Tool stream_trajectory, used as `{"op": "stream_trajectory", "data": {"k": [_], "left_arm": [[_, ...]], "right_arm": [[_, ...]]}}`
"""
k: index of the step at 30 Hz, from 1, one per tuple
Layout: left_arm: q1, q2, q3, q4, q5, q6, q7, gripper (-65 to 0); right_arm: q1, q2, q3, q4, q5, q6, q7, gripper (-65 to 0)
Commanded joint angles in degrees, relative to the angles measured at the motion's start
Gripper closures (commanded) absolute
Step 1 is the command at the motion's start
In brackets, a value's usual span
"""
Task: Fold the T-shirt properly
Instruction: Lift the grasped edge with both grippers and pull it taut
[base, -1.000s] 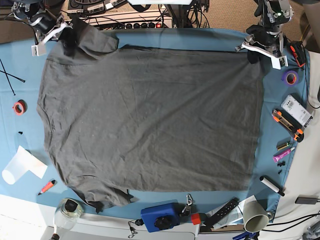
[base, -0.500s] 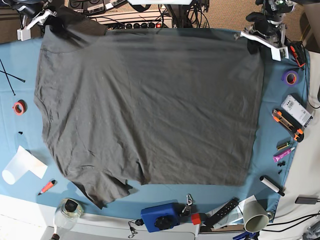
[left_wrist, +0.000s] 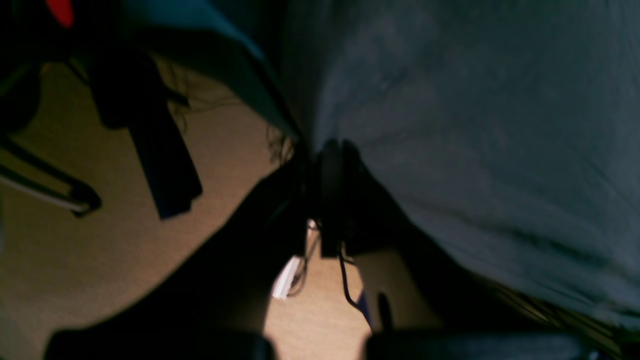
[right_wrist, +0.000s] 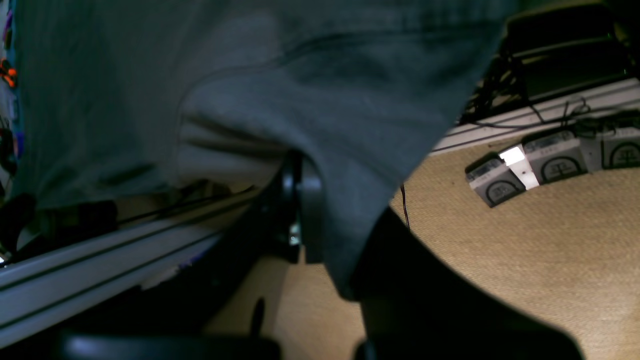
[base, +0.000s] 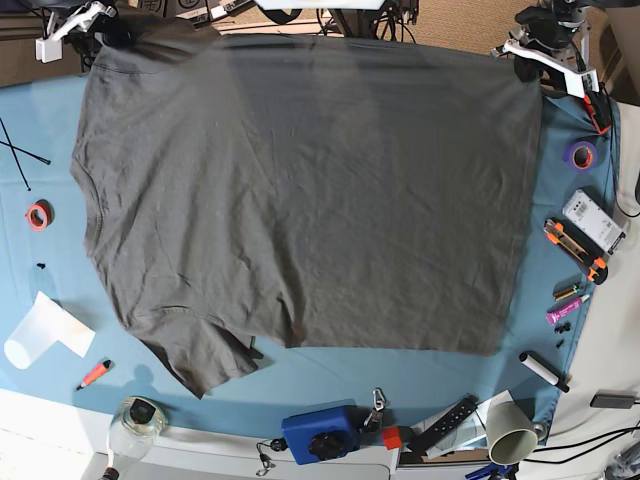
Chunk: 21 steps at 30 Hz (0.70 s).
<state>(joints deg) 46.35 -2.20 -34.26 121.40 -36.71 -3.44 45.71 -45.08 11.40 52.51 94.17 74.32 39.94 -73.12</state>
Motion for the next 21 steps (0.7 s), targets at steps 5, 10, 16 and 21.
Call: {"op": "stream_trajectory", "data": {"k": [5,10,16,21], "left_arm": [[0.6,-0.3,-0.5,1.0,-0.8,-2.4,-1.1,0.0],[0.5,-0.3,-0.5,1.7,-1.5,-2.4,-1.2,0.0],[0.2,-0.4,-0.5,4.5,-1.4,-2.4,-3.7,0.0],[-1.3,-0.4,-0.3,5.7,-0.9,-2.4,-3.7,0.0]], "right_arm": [[-0.1,1.0,1.9,1.4,2.8,0.1,1.0,0.0],[2.6,1.0,2.0,4.1,1.6,0.1,1.2,0.0],[5.4,1.0,2.0,5.4,-2.4,0.1,3.2,0.0],[7.0,1.0,2.0,5.4,-2.4,0.1,3.5,0.0]]}}
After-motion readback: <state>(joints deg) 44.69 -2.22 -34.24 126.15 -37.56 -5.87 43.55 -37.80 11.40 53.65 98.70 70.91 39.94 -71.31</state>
